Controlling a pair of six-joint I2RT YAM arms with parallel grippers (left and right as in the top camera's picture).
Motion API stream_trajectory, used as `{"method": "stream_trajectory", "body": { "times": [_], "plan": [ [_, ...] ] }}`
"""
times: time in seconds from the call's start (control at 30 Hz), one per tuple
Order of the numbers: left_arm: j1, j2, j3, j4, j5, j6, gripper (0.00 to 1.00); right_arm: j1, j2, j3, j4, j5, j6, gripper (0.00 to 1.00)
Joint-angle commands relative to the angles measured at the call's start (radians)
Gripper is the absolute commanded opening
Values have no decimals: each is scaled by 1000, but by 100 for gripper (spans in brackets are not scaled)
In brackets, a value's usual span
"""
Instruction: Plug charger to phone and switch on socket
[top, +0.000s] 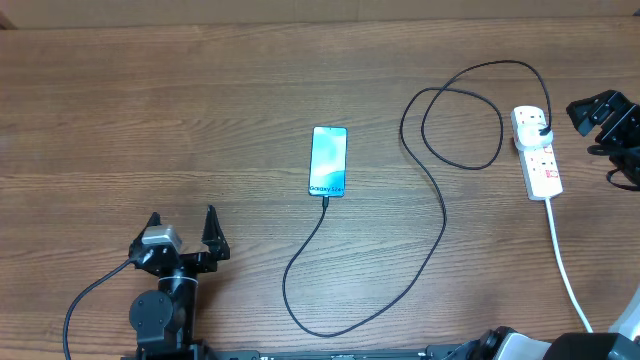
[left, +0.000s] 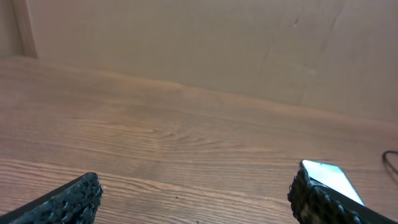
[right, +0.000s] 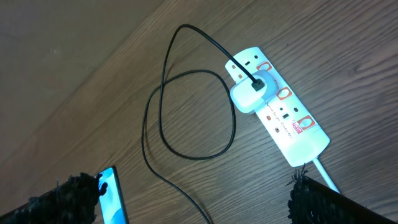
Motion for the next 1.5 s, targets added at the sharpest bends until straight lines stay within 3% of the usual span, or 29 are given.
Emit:
{"method": "stream_trajectory", "body": {
  "times": [0.0, 1.47],
  "plan": [
    [7, -11, -3, -7, -21, 109, 100, 7, 1, 21, 4, -1, -1, 100],
    [7, -10, -3, -3, -21, 127, 100, 7, 1, 21, 4, -1, -1, 100]
  ]
}}
